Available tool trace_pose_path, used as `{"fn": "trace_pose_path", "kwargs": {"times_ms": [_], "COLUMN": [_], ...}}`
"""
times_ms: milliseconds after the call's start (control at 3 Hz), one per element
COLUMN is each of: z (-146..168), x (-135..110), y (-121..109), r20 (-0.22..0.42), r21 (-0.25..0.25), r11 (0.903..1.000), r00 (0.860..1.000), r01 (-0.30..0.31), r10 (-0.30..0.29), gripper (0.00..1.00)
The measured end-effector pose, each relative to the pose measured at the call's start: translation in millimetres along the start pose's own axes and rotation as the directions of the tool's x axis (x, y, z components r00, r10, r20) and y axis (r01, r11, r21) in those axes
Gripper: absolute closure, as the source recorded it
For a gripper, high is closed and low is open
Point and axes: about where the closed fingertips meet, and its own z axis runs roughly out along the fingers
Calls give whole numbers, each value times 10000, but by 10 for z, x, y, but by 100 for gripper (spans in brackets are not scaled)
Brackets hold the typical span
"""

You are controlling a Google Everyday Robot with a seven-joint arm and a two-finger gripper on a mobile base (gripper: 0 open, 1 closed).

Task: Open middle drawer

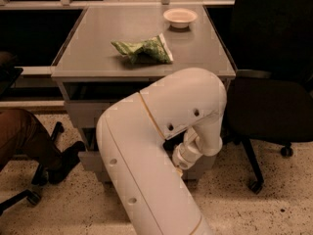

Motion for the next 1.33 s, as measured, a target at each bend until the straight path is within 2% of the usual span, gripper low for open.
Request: {"fn": "trace_pose_path", "kwargs": {"times_ms": [333, 667, 1333], "z": [-14, -23, -34], "x": [-7, 6, -10], "y": [2, 145, 163], "r20": [0, 2, 5], "r21": [-1, -391, -471], "r11": [10000, 9992, 9989], "r00": [10000, 10000, 10000], "r01": [0, -48, -73], "r10": [0, 48, 73], "gripper": [0, 0, 0]}}
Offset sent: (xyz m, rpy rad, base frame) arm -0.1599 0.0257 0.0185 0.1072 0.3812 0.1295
